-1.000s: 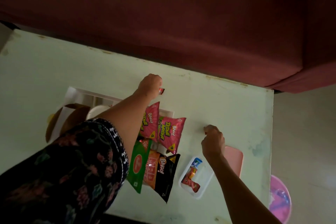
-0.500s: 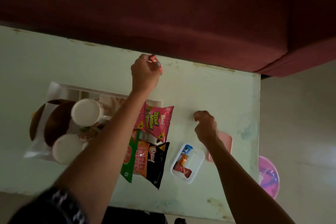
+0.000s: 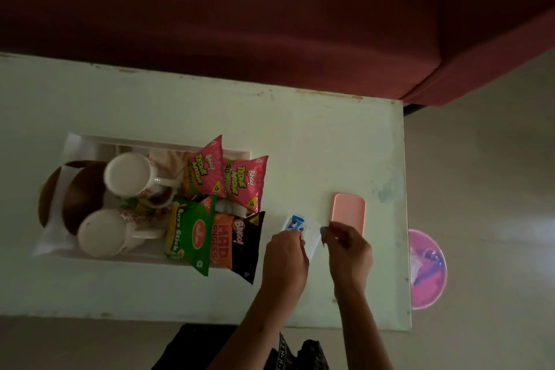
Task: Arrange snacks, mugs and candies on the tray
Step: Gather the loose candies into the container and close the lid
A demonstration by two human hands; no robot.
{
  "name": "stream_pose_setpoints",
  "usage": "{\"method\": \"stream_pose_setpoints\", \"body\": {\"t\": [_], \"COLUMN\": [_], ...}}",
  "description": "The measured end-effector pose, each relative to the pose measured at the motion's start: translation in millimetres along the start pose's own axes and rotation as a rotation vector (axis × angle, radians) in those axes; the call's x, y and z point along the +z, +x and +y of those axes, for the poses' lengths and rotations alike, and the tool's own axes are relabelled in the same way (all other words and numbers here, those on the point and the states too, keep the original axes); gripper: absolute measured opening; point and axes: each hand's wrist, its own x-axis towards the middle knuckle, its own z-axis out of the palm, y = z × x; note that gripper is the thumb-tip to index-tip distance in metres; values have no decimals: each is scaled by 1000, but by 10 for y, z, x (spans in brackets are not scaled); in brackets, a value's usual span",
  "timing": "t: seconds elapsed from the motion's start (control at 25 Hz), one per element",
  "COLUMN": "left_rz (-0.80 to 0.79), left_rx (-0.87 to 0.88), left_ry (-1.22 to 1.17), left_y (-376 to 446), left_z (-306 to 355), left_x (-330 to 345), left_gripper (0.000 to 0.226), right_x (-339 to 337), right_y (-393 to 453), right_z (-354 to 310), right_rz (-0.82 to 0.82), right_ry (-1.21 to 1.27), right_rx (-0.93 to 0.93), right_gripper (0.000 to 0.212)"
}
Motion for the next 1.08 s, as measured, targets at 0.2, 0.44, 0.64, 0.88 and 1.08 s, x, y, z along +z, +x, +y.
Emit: {"method": "stream_pose_setpoints", "body": {"t": [0.2, 0.44, 0.64, 0.88, 1.08], "left_rz": [-20, 163, 93, 36, 16], "left_rx": [5, 163, 115, -69, -131], "left_ry": [-31, -133, -20, 48, -143], "left_y": [-98, -322, -261, -168, -330], "left_z": [-68, -137, -156, -224, -352], "left_x": [46, 51, 201, 278, 291], "left_gripper": [28, 44, 66, 71, 44], "right_x": [12, -131, -14, 19, -264], "right_y": [-95, 221, 589, 582, 265], "right_z": [70, 61, 142, 349, 571], "right_rz": [-99, 107, -10, -2, 29], "right_ry": [-85, -286, -581, -647, -261], "right_rx": [-42, -135, -41, -37, 171], "right_gripper": [12, 36, 81, 89, 94]}}
